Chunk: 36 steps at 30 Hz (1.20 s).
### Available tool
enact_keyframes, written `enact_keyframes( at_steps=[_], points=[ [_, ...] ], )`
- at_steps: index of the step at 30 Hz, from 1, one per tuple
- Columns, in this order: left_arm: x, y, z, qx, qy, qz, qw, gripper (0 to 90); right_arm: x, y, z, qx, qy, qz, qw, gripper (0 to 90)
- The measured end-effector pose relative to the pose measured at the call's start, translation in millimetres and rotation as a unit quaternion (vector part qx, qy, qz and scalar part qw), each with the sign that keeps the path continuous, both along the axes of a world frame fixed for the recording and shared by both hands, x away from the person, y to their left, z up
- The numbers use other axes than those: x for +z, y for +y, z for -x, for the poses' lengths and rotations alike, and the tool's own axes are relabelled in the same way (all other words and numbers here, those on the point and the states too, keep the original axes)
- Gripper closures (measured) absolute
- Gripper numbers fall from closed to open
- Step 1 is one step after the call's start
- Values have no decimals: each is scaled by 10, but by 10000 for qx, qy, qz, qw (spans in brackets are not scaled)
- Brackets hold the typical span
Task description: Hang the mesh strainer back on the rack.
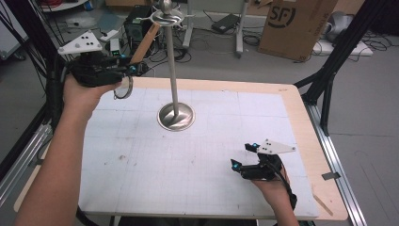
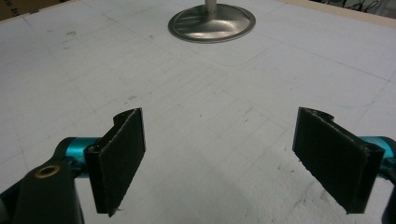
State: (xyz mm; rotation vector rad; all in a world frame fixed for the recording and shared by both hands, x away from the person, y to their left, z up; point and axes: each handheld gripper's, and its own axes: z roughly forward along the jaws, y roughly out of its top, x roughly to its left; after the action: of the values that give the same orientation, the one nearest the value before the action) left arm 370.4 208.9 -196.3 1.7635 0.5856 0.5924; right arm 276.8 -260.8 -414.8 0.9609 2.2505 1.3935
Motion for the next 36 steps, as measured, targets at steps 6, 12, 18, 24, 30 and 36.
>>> enact_keyframes(
  at_steps=[6,12,18,24,30,36],
  points=[
    [-43,-35,-69,154,48,-62,9999,687,-16,0,-7,19,20,1,10000,163],
    [-127,-152,-149,283,98,-131,9995,686,-21,1,-10,26,19,18,10000,163],
    [-171,-211,-201,309,141,-103,9994,686,-19,-10,-8,11,18,6,10000,163],
    [-223,-281,-276,240,219,-36,9995,685,-22,-7,-6,29,52,-11,10000,163],
    [-256,-340,-331,259,248,14,9994,685,-18,-17,-7,14,44,-31,10000,163],
    [-271,-375,-347,320,233,123,9991,655,-18,-18,-4,6,60,-34,10000,163]
  ],
)
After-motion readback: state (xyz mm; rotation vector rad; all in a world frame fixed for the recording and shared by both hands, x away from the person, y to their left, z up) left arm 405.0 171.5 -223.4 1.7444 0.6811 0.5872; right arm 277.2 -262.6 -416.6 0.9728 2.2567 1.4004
